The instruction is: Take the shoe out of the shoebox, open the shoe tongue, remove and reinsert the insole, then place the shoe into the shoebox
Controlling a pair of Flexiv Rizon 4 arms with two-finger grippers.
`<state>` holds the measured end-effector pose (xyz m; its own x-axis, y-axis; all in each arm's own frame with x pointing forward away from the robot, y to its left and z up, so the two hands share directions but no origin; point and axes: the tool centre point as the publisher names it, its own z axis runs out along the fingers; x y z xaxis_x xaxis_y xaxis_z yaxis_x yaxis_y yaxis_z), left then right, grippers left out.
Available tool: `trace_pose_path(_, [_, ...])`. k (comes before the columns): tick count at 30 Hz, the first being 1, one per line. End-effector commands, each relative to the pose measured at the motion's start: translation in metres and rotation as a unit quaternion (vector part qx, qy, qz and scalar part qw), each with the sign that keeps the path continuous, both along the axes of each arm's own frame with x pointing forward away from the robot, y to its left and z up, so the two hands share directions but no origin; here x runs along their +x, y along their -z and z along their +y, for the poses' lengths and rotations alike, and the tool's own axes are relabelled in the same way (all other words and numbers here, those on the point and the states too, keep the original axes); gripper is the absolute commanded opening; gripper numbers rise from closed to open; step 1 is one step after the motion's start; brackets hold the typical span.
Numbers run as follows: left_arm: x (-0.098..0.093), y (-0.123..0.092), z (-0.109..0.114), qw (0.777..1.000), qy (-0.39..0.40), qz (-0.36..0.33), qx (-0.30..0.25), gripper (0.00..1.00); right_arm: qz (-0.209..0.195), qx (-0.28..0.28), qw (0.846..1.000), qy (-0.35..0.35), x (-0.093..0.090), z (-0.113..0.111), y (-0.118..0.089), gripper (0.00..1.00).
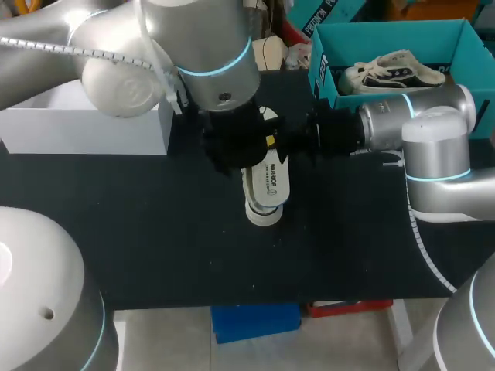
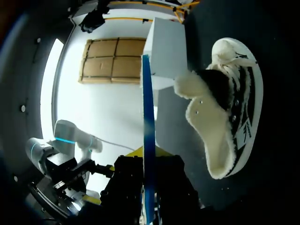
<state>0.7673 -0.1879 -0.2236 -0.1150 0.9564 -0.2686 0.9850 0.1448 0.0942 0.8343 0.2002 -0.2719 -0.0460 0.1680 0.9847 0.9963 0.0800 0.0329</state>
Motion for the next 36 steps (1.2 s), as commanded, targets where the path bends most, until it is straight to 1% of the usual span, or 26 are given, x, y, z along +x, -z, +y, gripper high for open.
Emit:
trace_pose_path(1, [-0.003, 0.012, 0.033, 0.980, 0.020, -0.030, -0.198, 1.00, 0.000, -0.001, 1.000, -0.001, 0.000, 0.000, 0.000, 0.00])
trace_pose_path(20, [-0.003, 0.012, 0.033, 0.980, 0.020, -0.030, -0.198, 1.00, 0.000, -0.001, 1.000, -0.001, 0.000, 0.000, 0.000, 0.00])
trace_pose_path(22, [-0.007, 0.011, 0.033, 0.967, 0.027, -0.041, -0.251, 1.00, 0.000, -0.001, 1.000, -0.001, 0.000, 0.000, 0.000, 0.00])
trace_pose_path(23, [-0.008, 0.012, 0.033, 0.962, 0.033, -0.049, -0.266, 1.00, 0.000, -0.001, 1.000, -0.001, 0.000, 0.000, 0.000, 0.00])
trace_pose_path(24, [-0.010, 0.014, 0.034, 0.952, 0.044, -0.053, -0.298, 1.00, 0.000, -0.001, 1.000, -0.001, 0.000, 0.000, 0.000, 0.00])
trace_pose_path(28, [-0.013, 0.019, 0.040, 0.923, 0.063, -0.054, -0.377, 1.00, 0.000, -0.001, 1.000, -0.001, 0.000, 0.000, 0.000, 0.00])
trace_pose_path(30, [-0.016, 0.018, 0.044, 0.904, 0.080, -0.072, -0.415, 1.00, 0.000, -0.001, 1.000, -0.001, 0.000, 0.000, 0.000, 0.00])
trace_pose_path(31, [-0.018, 0.018, 0.046, 0.897, 0.087, -0.079, -0.427, 1.00, 0.000, -0.001, 1.000, -0.001, 0.000, 0.000, 0.000, 0.00])
trace_pose_path(32, [-0.018, 0.020, 0.048, 0.898, 0.083, -0.094, -0.423, 1.00, 0.000, -0.001, 1.000, -0.001, 0.000, 0.000, 0.000, 0.00])
trace_pose_path(36, [-0.018, 0.020, 0.048, 0.898, 0.083, -0.094, -0.423, 1.00, 0.000, -0.001, 1.000, -0.001, 0.000, 0.000, 0.000, 0.00])
